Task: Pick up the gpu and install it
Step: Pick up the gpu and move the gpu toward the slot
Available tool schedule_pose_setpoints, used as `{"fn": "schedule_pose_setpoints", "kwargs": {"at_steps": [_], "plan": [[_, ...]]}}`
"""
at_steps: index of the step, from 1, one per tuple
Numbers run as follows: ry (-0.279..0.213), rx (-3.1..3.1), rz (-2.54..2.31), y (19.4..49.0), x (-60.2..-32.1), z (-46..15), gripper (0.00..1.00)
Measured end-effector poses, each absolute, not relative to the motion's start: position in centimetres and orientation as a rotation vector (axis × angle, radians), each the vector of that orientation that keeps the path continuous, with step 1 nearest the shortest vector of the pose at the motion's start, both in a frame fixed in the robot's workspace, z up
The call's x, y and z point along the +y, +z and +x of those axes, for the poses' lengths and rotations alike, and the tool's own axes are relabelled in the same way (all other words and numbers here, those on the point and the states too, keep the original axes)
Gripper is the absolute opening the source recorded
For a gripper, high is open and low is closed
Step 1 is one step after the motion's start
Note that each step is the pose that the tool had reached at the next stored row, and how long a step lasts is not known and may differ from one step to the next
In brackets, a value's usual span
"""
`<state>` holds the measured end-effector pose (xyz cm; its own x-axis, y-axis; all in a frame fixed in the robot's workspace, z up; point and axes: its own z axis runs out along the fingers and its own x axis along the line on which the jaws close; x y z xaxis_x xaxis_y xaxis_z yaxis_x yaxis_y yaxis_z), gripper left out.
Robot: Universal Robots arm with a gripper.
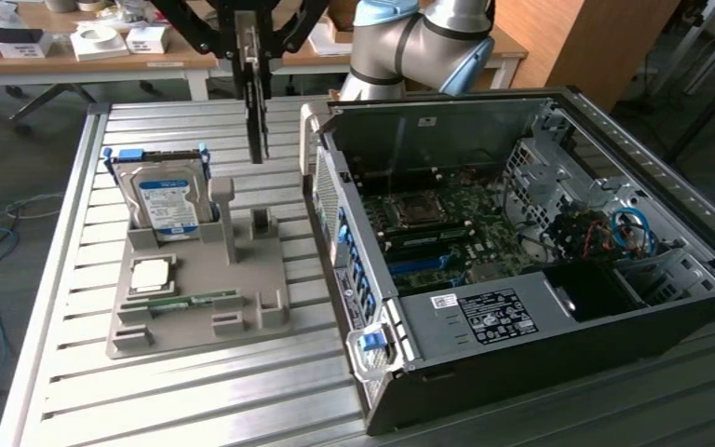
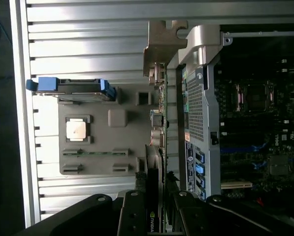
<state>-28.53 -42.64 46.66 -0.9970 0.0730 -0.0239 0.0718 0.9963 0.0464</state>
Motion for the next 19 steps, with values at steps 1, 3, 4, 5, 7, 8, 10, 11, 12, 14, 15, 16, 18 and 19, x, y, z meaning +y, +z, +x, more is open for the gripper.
{"fn": "schedule_pose_setpoints", "kwargs": {"at_steps": [1,3,4,5,7,8,10,11,12,14,15,16,18,19], "plan": [[0.071,3.113,0.113,46.7,-42.6,-28.4,0.26],[0.071,3.113,0.113,46.7,-42.6,-28.0,0.26],[0.071,3.113,0.113,46.7,-42.6,-27.8,0.26],[0.071,3.113,0.113,46.7,-42.6,-27.5,0.26],[0.071,3.113,0.113,46.7,-42.6,-27.0,0.26],[0.071,3.113,0.113,46.7,-42.6,-26.8,0.26],[0.071,3.113,0.113,46.7,-42.6,-26.3,0.26],[0.071,3.113,0.113,46.7,-42.6,-26.1,0.26],[0.071,3.113,0.113,46.7,-42.6,-25.8,0.26],[0.071,3.113,0.113,46.7,-42.6,-25.3,0.26],[0.071,3.113,0.113,46.7,-42.6,-25.0,0.26],[0.071,3.113,0.113,46.7,-42.6,-24.8,0.26],[0.071,3.113,0.113,46.7,-42.6,-24.3,0.26],[0.071,3.113,0.113,46.7,-42.6,-24.0,0.26]]}}
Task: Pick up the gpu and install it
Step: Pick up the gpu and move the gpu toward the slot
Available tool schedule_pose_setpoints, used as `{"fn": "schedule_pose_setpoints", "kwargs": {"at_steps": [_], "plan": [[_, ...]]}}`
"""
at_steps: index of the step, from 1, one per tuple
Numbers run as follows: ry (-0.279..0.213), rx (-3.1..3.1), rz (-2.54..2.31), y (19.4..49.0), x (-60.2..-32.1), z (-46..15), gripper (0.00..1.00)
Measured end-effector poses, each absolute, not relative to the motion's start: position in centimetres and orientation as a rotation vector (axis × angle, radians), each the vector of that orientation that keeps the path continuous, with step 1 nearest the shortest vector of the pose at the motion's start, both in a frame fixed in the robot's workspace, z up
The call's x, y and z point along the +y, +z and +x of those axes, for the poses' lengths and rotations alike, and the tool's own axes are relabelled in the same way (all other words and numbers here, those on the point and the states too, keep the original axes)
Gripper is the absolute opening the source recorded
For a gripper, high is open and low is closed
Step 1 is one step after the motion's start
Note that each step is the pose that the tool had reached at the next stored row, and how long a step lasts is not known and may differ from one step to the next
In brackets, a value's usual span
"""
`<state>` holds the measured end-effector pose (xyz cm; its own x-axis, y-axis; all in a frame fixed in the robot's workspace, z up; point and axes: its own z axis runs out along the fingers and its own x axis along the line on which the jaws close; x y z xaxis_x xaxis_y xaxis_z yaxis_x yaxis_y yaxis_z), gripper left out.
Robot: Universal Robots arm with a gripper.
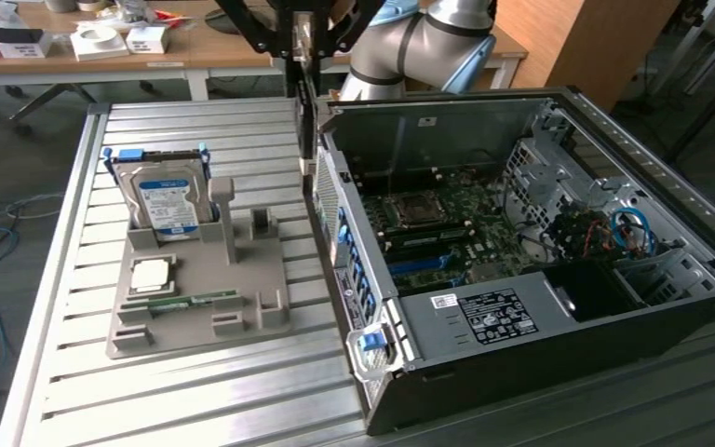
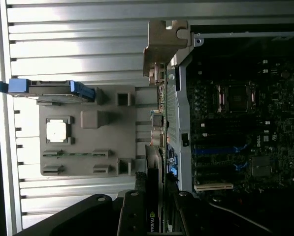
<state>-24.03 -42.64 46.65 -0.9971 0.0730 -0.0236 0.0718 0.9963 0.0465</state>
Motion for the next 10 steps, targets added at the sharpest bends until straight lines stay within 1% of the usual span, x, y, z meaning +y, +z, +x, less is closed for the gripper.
{"fn": "schedule_pose_setpoints", "kwargs": {"at_steps": [10], "plan": [[0.071,3.114,0.113,46.7,-42.6,-21.7,0.26]]}}
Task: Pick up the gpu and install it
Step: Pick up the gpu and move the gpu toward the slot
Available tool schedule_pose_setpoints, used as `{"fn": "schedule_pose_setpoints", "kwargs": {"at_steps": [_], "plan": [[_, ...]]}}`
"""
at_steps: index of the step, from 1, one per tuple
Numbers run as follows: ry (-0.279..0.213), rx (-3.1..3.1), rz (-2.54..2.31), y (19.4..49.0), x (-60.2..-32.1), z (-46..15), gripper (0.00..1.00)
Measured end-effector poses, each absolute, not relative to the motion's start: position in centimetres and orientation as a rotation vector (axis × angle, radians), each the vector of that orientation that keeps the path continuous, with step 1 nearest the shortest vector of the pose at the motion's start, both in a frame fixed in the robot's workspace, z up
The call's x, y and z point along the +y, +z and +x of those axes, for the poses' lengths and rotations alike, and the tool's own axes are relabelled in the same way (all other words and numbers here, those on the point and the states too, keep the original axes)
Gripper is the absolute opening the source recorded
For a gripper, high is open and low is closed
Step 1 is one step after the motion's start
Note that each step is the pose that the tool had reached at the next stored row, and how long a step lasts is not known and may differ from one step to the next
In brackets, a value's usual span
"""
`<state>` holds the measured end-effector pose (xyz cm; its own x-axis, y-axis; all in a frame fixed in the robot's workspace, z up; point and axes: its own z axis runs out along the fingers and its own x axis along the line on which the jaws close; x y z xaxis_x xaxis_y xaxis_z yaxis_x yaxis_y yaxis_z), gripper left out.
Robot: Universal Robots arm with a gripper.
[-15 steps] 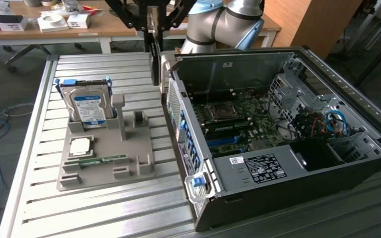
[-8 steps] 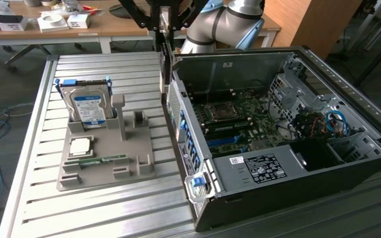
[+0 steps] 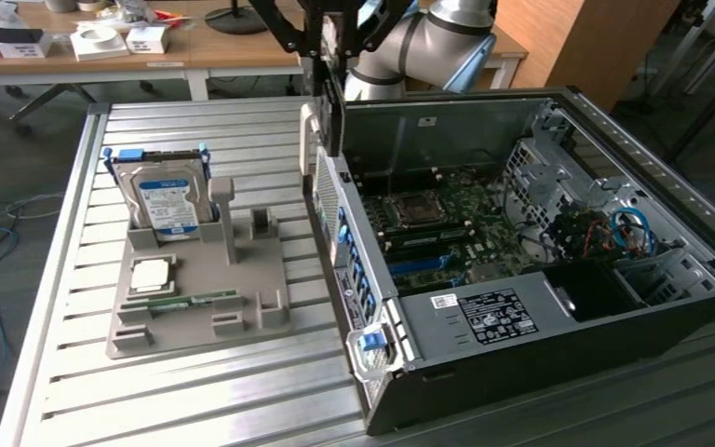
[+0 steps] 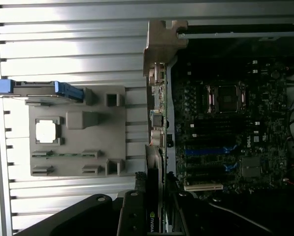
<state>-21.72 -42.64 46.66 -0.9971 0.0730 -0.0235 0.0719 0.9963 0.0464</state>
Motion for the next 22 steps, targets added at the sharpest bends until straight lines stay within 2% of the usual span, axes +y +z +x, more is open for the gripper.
{"fn": "schedule_pose_setpoints", "kwargs": {"at_steps": [22], "plan": [[0.071,3.114,0.113,46.7,-42.6,-17.2,0.26]]}}
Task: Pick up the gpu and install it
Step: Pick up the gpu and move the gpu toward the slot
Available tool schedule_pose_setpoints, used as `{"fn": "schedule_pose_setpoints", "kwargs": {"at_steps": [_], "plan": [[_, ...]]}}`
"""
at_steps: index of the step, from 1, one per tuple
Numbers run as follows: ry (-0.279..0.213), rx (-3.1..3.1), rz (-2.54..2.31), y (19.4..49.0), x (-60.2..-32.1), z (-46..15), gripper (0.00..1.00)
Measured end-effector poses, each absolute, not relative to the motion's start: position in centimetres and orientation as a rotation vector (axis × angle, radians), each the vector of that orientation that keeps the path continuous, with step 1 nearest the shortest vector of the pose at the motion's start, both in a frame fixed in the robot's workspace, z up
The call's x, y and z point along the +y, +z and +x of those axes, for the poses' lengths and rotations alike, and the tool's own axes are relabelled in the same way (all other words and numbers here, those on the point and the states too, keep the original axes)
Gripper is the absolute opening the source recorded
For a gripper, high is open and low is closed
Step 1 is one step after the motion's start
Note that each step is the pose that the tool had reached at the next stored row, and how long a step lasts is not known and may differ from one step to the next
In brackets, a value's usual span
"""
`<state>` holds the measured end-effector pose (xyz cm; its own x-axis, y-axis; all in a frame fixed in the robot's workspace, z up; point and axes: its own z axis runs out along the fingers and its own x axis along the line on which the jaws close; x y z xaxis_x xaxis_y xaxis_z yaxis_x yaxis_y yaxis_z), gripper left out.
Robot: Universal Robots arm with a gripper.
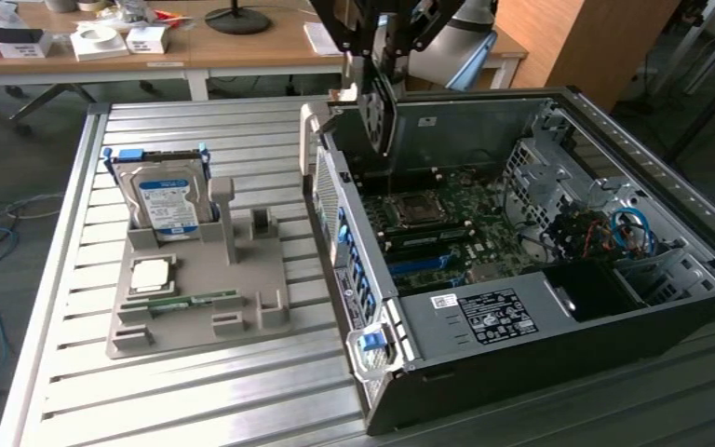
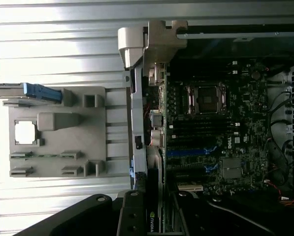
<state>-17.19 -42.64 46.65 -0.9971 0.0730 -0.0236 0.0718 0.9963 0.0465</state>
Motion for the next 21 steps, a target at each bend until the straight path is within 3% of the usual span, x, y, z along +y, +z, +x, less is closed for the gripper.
{"fn": "schedule_pose_setpoints", "kwargs": {"at_steps": [21], "plan": [[0.072,3.114,0.113,46.7,-42.6,-13.0,0.26]]}}
